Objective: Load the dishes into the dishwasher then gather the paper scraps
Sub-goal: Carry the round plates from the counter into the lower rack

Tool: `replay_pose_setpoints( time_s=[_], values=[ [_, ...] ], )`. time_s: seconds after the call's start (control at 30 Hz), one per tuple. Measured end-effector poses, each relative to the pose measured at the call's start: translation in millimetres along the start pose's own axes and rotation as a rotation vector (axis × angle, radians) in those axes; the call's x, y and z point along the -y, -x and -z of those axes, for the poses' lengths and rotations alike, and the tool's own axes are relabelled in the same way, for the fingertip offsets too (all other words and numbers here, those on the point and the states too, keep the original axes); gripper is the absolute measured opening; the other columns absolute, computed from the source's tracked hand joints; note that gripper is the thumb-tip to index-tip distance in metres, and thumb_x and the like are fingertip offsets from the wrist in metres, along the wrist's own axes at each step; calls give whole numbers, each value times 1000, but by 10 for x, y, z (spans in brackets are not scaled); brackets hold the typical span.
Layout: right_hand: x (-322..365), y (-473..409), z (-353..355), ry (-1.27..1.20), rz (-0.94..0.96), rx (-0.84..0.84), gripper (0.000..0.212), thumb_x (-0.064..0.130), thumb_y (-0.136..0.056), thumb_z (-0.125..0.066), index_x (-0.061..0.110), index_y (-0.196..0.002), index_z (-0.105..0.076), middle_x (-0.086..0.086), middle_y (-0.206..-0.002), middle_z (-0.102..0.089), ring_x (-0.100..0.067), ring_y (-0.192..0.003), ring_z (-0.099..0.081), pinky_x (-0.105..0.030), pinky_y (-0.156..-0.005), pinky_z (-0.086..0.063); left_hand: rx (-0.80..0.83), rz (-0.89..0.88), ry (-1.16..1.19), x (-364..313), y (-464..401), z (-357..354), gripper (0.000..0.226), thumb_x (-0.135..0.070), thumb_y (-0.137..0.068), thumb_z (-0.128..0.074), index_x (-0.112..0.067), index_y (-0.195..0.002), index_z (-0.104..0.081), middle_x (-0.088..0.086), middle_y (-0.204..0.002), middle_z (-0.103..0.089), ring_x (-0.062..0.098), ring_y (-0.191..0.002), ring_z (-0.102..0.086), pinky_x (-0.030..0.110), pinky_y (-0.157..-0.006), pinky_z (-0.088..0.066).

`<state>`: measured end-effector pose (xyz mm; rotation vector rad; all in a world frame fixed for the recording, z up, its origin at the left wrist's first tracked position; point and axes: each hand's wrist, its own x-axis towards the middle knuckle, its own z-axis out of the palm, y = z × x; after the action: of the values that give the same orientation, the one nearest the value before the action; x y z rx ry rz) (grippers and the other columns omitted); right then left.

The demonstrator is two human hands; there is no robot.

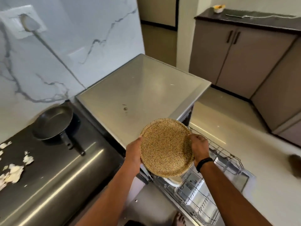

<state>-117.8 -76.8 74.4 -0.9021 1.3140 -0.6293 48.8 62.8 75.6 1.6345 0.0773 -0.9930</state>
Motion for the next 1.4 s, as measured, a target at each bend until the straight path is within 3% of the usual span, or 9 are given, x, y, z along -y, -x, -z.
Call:
replay_pose_setpoints(
  time_s=[0.17,0.3,0.5,0.67,0.87,1.0,1.1,1.17,1.4],
  values=[
    [-99,-153,450,-48,-62,-152,21,11,-99,-56,0,-111,-69,-21,-121,-66,-39,-119,-56,-47,-103,-45,127,-8,-140,272,-306,-413,102,-78,-51,-77,-19,-134,-65,7,-140,-62,32,-131,-55,60,-111,-40],
    [-165,-223,692,-59,-91,-239,14,9,-97,-58,2,-102,-69,0,-82,-61,-23,-83,-58,-25,-68,-45,208,49,-222,547,-697,-615,112,-90,-37,-75,-27,-129,-67,4,-140,-62,30,-129,-57,62,-110,-40],
    [-397,-406,964,-82,-166,-392,8,19,-94,-63,14,-90,-69,-1,-93,-67,-30,-103,-63,-42,-96,-47,362,87,-386,399,-415,-1180,58,-59,-98,-52,-24,-144,-51,6,-156,-44,29,-143,-41,53,-119,-29],
    [-739,-622,998,-193,-248,-554,51,55,-101,-39,12,-97,-67,-7,-99,-62,-30,-100,-60,-43,-100,-44,334,114,-540,763,-726,-1497,65,-62,-103,-30,-20,-153,-39,6,-159,-38,31,-142,-41,47,-115,-33],
    [-1263,-918,945,-284,-363,-758,27,35,-96,-41,17,-79,-50,-2,-80,-45,-18,-78,-43,-33,-71,-33,191,251,-419,1149,-1192,-1712,62,-70,-97,-37,-17,-113,-67,8,-110,-69,24,-102,-66,44,-97,-55],
    [-1728,-1152,956,-295,-519,-696,21,22,-96,-41,19,-78,-51,0,-75,-43,-14,-68,-43,-28,-65,-37,23,280,-351,1529,-1593,-1683,39,-51,-92,-67,-15,-77,-72,2,-84,-75,14,-69,-68,29,-67,-56],
    [-2168,-1437,1010,-250,-622,-615,19,11,-89,-48,12,-71,-51,-9,-73,-56,-30,-73,-64,-43,-74,-60,-52,213,-403,1903,-1935,-1593,14,-9,-79,-82,-5,-92,-77,8,-90,-77,22,-81,-71,34,-73,-58],
    [-2470,-1604,1022,-110,-659,-561,11,11,-73,-50,13,-64,-56,-12,-73,-61,-32,-76,-65,-58,-74,-60,-57,187,-519,2129,-2095,-1503,36,7,-73,-78,1,-108,-75,9,-101,-74,24,-90,-71,36,-84,-58],
    [-3398,-1926,757,-21,-807,-363,28,5,-85,-57,13,-60,-65,-8,-65,-61,-25,-59,-60,-41,-57,-58,-189,142,-832,2641,-2615,-1054,30,-15,-81,-77,-11,-111,-77,11,-90,-75,31,-90,-74,41,-78,-59]
  ],
)
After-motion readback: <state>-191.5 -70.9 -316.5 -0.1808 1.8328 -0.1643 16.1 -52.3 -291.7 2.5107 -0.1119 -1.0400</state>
